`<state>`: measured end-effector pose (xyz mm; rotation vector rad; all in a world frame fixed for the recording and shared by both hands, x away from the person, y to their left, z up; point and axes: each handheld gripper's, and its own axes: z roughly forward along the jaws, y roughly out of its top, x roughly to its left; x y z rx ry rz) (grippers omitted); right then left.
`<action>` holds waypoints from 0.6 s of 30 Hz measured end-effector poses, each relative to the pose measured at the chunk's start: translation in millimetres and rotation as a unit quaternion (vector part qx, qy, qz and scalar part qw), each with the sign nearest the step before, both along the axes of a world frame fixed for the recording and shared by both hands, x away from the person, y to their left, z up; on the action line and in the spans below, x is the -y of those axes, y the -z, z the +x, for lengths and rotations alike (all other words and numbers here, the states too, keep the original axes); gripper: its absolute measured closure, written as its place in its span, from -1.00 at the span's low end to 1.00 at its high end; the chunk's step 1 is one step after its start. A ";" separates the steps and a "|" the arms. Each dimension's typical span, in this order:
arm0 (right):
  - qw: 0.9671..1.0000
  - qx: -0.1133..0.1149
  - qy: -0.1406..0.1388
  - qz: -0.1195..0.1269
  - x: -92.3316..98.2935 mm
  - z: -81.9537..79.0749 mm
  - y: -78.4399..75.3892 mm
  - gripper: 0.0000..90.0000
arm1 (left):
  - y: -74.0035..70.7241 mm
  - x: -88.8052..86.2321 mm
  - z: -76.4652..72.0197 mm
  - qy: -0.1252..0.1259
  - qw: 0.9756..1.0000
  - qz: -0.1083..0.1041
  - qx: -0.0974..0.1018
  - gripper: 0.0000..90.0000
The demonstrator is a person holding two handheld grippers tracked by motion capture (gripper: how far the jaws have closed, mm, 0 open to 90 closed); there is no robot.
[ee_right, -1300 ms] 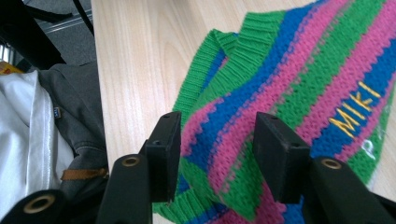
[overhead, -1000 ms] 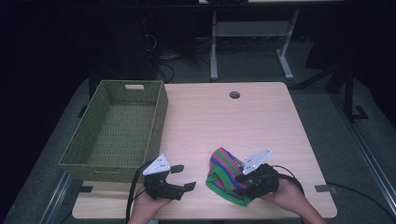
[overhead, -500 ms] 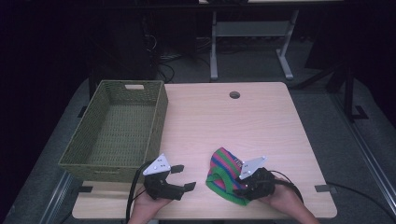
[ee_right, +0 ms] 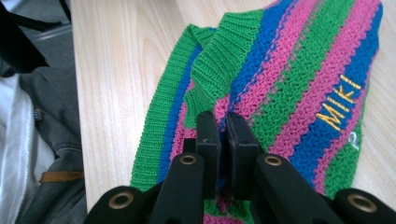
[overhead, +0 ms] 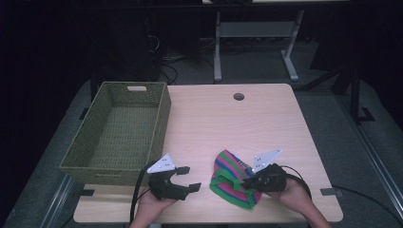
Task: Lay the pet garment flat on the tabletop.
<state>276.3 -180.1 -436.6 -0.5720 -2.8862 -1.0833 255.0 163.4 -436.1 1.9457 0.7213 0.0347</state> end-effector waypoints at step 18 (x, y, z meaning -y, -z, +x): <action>0.996 0.009 -0.080 0.026 1.5 1.3 -16.3 0.90 | 1.0 15.8 -0.4 0.036 0.999 0.020 0.010 -0.49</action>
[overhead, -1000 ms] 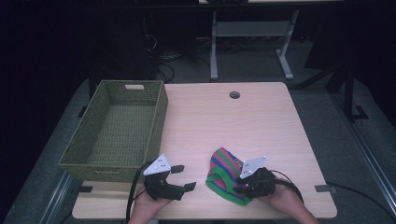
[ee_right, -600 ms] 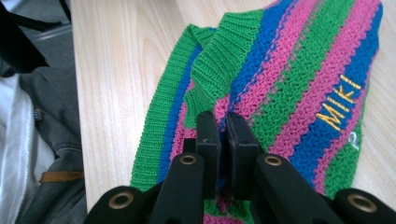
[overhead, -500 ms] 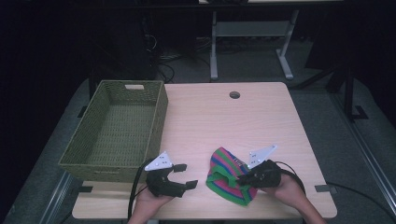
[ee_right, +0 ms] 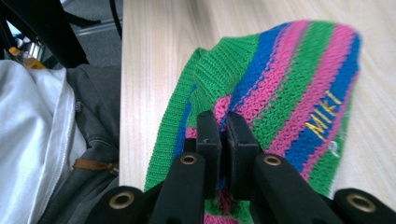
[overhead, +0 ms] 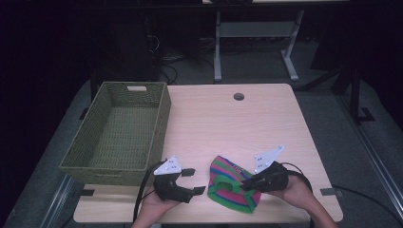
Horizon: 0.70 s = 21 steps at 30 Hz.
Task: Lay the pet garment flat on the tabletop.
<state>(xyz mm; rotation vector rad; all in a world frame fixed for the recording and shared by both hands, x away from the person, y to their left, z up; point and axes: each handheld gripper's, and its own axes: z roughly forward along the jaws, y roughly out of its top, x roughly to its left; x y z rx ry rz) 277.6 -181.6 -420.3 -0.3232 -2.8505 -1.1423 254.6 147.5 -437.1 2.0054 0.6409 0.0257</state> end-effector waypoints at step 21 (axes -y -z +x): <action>0.998 -0.026 0.041 0.031 43.5 15.3 -3.7 0.89 | 8.5 51.7 23.3 0.063 0.997 0.036 0.029 -0.18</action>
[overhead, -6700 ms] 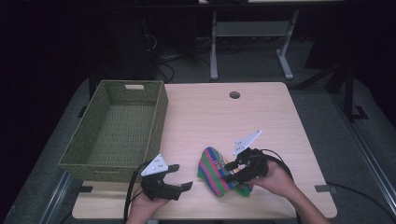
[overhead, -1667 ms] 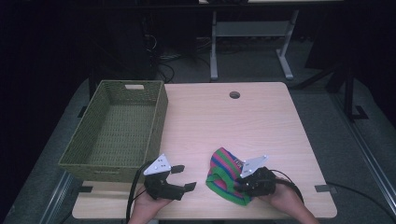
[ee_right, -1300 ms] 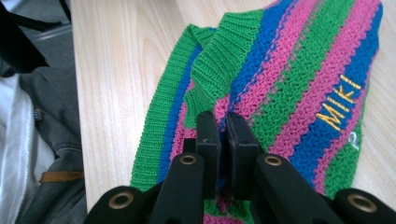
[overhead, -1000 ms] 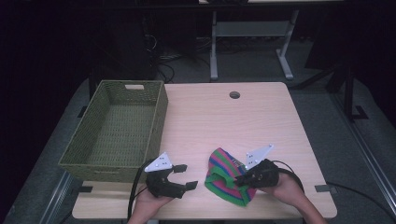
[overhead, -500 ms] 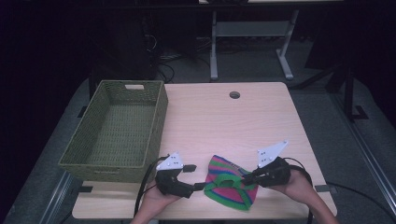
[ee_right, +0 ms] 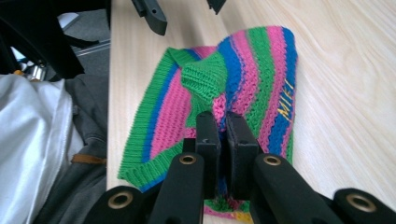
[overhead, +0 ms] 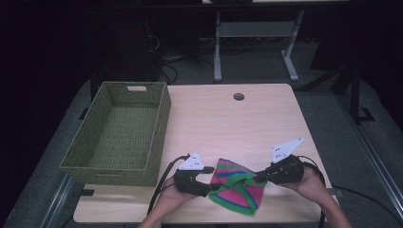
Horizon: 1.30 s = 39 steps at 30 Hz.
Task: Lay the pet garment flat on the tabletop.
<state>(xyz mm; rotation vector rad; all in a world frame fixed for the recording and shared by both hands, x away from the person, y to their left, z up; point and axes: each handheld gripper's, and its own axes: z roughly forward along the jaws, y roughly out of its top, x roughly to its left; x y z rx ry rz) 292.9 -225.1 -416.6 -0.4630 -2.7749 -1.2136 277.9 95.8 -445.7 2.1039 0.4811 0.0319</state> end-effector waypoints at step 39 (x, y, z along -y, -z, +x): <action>0.998 -0.032 0.039 -0.043 10.0 12.9 35.2 0.87 | 22.6 43.2 14.6 0.073 0.992 0.081 0.058 0.33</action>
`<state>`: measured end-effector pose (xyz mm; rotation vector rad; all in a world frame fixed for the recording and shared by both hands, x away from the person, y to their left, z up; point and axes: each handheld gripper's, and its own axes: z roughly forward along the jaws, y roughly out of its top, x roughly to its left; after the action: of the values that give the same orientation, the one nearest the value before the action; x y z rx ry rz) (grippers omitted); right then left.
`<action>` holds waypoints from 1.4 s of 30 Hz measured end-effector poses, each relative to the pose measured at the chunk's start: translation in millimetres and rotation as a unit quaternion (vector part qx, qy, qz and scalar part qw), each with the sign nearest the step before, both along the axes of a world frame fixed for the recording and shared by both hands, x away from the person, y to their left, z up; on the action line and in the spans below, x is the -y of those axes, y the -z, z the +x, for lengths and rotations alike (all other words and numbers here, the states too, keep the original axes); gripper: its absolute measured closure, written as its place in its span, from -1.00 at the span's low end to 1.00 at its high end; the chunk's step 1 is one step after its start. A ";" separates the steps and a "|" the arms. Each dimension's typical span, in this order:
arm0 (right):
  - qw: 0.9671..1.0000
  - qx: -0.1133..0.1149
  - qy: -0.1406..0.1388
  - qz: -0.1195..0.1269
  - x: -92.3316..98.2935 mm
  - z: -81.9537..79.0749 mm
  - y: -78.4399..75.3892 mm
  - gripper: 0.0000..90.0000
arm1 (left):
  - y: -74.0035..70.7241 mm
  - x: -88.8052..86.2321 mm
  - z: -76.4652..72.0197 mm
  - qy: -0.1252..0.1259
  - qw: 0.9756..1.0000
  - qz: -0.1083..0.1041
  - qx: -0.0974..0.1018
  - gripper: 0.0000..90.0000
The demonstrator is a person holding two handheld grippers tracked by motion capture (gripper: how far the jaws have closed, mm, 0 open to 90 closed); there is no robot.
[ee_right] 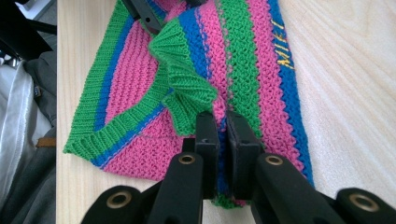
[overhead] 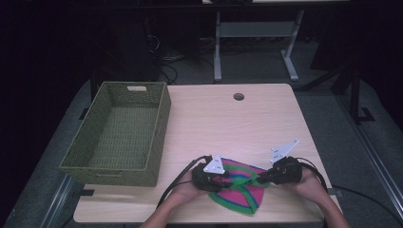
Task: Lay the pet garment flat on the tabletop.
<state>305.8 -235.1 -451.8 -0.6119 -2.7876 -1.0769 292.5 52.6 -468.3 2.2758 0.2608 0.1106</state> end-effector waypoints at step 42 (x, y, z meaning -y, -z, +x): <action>0.999 0.031 0.000 0.015 -3.1 -2.3 -13.1 0.89 | -17.3 -12.6 1.1 -0.005 1.000 -0.021 -0.005 0.91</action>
<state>303.5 -232.0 -438.7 -0.5846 -2.8181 -1.1541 293.6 65.2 -451.0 2.2337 0.2781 0.0972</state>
